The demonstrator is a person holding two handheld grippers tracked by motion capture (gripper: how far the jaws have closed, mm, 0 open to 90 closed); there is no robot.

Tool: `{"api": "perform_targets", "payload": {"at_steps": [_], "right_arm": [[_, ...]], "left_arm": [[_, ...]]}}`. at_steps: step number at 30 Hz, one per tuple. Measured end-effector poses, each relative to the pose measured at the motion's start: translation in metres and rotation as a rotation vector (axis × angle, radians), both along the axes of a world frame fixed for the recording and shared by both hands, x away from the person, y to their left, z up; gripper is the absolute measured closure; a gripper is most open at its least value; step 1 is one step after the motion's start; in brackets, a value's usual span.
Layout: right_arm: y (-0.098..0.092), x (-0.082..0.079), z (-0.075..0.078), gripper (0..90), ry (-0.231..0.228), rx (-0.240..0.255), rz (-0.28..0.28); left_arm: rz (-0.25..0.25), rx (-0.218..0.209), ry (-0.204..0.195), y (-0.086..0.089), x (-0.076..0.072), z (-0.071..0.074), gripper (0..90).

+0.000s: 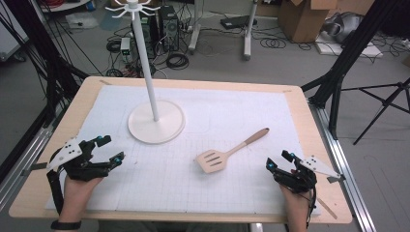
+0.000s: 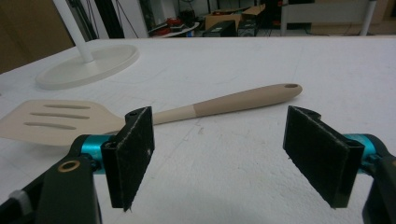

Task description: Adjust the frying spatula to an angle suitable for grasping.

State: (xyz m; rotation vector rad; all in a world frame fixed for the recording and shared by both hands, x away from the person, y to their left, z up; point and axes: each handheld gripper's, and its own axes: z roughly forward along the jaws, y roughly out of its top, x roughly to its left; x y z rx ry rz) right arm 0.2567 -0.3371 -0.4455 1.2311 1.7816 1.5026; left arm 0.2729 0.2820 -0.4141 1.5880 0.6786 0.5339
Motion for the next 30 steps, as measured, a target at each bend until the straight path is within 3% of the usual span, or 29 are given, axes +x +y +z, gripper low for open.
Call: {"api": "perform_targets", "payload": {"at_steps": [19,30], "right_arm": [[0.000,0.000,0.000,23.5,0.001,-0.001,0.004],[0.000,0.001,0.000,23.5,0.007,0.001,0.003]], "left_arm": [[-0.207,0.039,0.023,-0.068,0.023,0.031,18.9],[-0.264,0.064,0.023,-0.107,0.036,0.044,19.3]]}}
